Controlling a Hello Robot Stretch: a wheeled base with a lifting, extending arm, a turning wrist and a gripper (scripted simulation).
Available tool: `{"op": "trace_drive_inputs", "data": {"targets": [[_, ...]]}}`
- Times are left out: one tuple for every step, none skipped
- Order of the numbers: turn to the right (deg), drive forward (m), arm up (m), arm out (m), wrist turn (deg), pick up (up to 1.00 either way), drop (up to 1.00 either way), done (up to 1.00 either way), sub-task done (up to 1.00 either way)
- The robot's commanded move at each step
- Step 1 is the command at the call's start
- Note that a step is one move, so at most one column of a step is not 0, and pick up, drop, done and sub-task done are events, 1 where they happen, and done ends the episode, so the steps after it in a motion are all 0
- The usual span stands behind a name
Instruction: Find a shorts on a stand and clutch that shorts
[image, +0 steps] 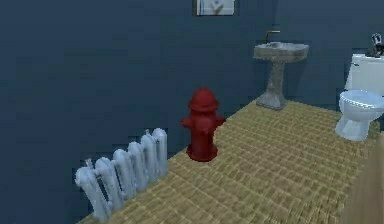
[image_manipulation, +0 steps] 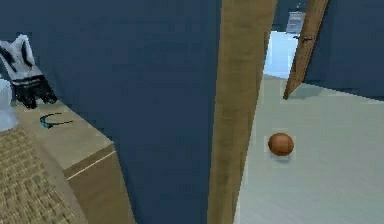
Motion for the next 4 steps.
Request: {"op": "trace_drive_inputs", "data": {"targets": [[6.0,0.00,0.00,0.00,0.0,0.00,0.00,0.00,0.00],[0.0,0.40,0.00,0.00,0.0,0.00,0.00,0.00,0.00],[30.0,0.00,0.00,0.00,0.0,0.00,0.00,0.00,0.00],[0.0,0.45,0.00,0.00,0.0,0.00,0.00,0.00,0.00]]}}
